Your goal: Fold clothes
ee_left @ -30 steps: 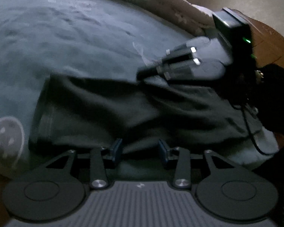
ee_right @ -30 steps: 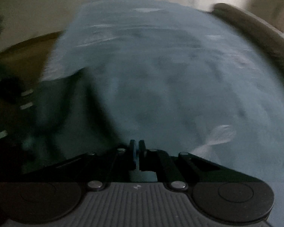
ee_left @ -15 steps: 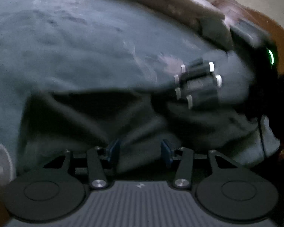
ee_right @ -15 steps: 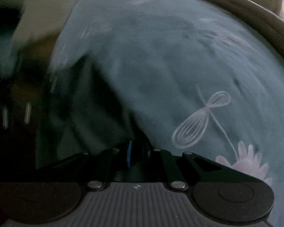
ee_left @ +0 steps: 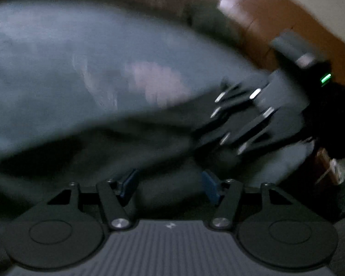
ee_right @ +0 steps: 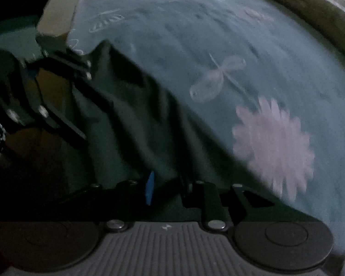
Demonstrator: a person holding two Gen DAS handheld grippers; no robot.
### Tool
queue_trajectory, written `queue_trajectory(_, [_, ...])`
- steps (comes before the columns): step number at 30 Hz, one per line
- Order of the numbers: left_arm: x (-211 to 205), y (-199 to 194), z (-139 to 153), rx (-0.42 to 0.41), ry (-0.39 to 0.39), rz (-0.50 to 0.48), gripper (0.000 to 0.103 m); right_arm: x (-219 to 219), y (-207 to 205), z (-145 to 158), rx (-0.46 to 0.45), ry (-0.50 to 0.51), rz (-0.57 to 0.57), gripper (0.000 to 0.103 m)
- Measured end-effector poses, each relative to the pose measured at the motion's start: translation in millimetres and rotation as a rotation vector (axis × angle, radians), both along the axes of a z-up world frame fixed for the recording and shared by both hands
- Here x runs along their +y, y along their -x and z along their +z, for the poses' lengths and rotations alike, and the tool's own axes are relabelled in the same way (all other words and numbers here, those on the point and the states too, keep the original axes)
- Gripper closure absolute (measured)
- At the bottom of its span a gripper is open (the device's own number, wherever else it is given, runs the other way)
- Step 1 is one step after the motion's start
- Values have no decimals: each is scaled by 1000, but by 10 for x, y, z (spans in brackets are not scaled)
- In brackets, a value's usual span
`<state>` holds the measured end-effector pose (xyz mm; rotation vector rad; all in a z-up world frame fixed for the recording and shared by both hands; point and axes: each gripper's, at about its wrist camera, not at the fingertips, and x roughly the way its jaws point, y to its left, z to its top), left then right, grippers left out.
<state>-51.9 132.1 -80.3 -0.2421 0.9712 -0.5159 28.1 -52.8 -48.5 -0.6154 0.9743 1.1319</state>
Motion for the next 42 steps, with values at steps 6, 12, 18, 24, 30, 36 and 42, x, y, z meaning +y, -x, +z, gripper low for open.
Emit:
queue_trajectory(6, [252, 223, 127, 54, -36, 55, 39, -445, -1, -59, 40, -11, -108, 71])
queue_trajectory(12, [153, -103, 104, -4, -45, 85, 38, -445, -30, 28, 14, -76, -158, 65])
queue_trajectory(18, [180, -342, -38, -34, 21, 127, 36, -269, -179, 9, -19, -120, -190, 65])
queue_trajectory(24, [313, -437, -18, -57, 10, 212, 36, 78, -488, -209, -44, -155, -243, 60])
queue_trajectory(30, [403, -257, 174, -69, -13, 232, 37, -98, -642, 63, -49, -197, -326, 57])
queue_trajectory(36, [325, -49, 160, -42, -46, 198, 35, -770, -358, 204, -69, -128, -400, 47])
queue_trajectory(42, [315, 95, 332, -72, -2, 243, 32, -1221, -121, -40, -40, -75, -575, 46])
